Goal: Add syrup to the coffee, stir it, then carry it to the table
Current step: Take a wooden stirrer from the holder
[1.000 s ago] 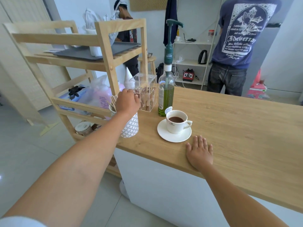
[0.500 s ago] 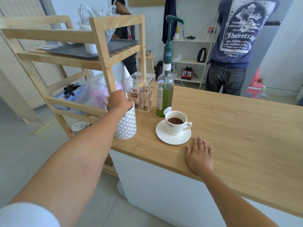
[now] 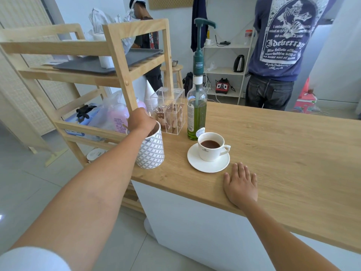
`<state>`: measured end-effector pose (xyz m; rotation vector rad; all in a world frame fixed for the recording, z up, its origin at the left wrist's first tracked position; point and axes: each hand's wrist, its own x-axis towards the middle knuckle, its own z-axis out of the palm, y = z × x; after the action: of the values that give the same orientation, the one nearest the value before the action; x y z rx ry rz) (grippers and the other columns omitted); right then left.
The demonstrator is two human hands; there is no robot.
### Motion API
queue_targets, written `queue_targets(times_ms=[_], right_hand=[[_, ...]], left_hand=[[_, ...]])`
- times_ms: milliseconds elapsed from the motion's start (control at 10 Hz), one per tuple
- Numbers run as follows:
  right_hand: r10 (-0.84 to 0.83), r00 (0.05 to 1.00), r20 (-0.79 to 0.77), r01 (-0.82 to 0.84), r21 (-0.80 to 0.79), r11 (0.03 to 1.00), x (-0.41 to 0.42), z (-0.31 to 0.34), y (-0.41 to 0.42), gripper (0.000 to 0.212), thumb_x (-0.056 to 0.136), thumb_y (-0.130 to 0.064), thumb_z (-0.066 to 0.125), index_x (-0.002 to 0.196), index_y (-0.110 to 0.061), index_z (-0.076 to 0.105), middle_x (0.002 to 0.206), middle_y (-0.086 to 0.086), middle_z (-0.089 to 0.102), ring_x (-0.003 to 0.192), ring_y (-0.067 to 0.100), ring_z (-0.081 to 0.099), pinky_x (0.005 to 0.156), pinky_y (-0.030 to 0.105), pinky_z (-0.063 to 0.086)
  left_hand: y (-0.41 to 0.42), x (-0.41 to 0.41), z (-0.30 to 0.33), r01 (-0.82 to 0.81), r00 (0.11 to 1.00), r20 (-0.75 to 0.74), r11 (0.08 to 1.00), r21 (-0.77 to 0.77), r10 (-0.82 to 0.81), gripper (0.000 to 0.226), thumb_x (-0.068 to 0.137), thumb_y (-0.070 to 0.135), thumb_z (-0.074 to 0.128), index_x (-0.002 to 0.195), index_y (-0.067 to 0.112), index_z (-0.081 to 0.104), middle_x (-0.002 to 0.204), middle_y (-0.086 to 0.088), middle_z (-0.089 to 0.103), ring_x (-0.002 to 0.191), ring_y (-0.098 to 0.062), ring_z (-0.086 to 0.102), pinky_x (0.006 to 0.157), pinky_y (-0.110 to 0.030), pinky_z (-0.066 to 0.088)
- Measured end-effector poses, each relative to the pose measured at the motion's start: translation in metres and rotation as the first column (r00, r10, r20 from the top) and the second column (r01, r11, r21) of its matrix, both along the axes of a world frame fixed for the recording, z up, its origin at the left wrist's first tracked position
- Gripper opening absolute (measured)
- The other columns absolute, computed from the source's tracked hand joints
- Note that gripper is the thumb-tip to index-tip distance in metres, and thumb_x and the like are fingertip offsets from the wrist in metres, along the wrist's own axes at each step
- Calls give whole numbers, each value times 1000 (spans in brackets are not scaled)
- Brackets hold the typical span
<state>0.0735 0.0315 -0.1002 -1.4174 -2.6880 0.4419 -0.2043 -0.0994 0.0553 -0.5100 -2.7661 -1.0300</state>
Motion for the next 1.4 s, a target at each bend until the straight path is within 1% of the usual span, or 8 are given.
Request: queue_targets(times_ms=[200,300,400,500,700,800,1000,1400], right_hand=[[5,1000,4,-5,-6,1000,1,2,-1,65,99,-45,12,155,-14,6,164,2,2,151,18,-4,122,42,-4],[8,1000,4,-8,-14,1000,1,2,-1,65,99,-45,12,155,-14,6,164,2,1,151,19,-4,122,42,-4],[9,1000,-2,-9,-17,1000,3,2,-1,64,99,-45,12,155,-14,6,164,2,1,151,18,-4,122,41,-5],[10,1000,-10,-10,-16,1000,3,2,-1,64,99,-45,13,155,-14,7,164,2,2,151,18,-3,122,42,-4],[11,1000,-21,-11,-13,1000,2,2,-1,65,99,-45,14,155,-13,8,164,2,4,151,18,-2,122,42,-3],[10,1000,-19,-10,-12,1000,3,2,-1,65,99,-46,14,155,-13,9,164,2,4,151,18,-2,122,42,-3],[10,1000,-17,-11,-11,1000,2,2,0,65,100,-46,15,155,-13,9,164,2,4,151,18,-2,122,42,-3],[11,1000,-12,-10,5,1000,1,-1,1,65,99,-46,15,155,-13,10,164,2,5,151,19,-1,122,42,-3]], left_hand=[[0,10,19,81,992,-103,988,129,-68,5,86,12,55,88,10,59,92,-6,65,82,-22,57,67,-30,40],[3,17,36,153,974,-196,973,175,-118,7,86,9,53,91,9,57,91,-9,66,82,-24,60,68,-32,45],[5,24,52,238,930,-325,953,186,-169,6,87,6,51,89,12,52,85,-6,60,77,-22,58,70,-36,49],[7,30,65,289,873,-452,942,173,-185,9,88,5,50,92,5,57,87,-6,60,75,-22,56,70,-36,47],[11,50,70,478,747,-605,856,199,-276,10,87,9,51,87,3,60,87,-11,64,76,-22,61,67,-36,53],[11,64,53,546,714,-612,818,181,-341,10,89,9,52,88,4,61,88,-11,66,79,-22,64,68,-32,55],[11,87,-10,620,664,-579,781,74,-472,9,87,7,53,84,3,61,78,-11,67,70,-25,64,58,-45,54],[0,121,-121,601,747,-323,798,-44,-581,10,86,7,50,85,1,59,83,-13,65,69,-32,61,55,-46,51]])
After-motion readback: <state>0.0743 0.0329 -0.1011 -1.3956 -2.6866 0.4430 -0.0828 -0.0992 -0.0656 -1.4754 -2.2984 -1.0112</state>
